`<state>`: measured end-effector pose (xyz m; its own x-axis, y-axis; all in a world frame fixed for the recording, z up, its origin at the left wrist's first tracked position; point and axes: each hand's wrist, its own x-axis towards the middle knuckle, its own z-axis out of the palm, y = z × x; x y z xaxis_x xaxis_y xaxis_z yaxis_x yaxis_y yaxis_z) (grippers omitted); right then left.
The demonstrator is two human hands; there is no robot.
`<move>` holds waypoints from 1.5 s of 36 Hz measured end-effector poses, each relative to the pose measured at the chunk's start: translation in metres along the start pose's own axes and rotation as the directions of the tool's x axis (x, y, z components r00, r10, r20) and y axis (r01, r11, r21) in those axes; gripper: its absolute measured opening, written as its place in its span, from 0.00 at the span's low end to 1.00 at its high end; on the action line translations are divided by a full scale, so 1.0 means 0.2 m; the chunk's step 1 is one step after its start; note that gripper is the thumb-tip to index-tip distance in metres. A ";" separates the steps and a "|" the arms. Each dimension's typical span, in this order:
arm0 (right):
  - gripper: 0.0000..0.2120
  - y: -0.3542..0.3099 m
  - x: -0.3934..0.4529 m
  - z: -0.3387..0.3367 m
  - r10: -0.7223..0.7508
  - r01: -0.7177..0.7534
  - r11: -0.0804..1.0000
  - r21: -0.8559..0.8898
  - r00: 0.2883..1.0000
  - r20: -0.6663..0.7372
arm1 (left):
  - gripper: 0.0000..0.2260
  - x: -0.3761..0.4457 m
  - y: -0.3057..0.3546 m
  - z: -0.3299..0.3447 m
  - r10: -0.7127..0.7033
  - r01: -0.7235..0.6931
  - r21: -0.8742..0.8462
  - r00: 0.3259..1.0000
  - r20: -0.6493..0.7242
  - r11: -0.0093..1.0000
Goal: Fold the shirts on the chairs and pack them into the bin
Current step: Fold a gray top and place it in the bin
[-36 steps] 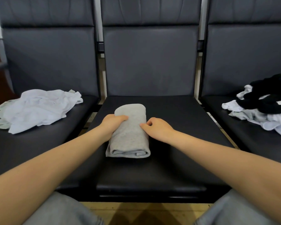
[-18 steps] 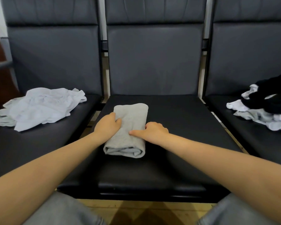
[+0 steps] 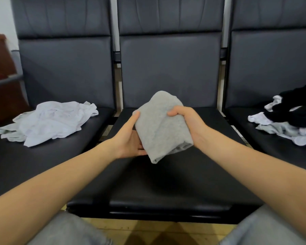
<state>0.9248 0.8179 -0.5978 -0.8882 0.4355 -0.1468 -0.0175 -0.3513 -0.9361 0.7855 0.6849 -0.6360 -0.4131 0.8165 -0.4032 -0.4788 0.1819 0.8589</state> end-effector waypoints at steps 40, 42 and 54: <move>0.22 0.22 0.13 0.25 0.152 -0.133 0.984 0.114 0.972 -0.178 | 0.19 -0.32 0.13 -0.31 0.381 -0.565 -0.450 0.814 -0.438 0.691; 0.20 0.23 0.16 0.27 0.111 -0.096 0.992 0.082 0.971 -0.214 | 0.19 -0.34 0.17 -0.33 0.388 -0.570 -0.445 0.811 -0.437 0.691; 0.16 0.24 0.29 0.72 -0.062 0.031 0.991 -0.132 0.968 -0.241 | 0.19 -0.74 0.30 -0.66 0.377 -0.538 -0.358 0.821 -0.429 0.763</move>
<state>0.8068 0.7072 -0.6060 -0.7482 0.6437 -0.1609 0.0160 -0.2248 -0.9743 0.7154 0.5033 -0.5666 -0.8521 0.5036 -0.1426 -0.4205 -0.4964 0.7595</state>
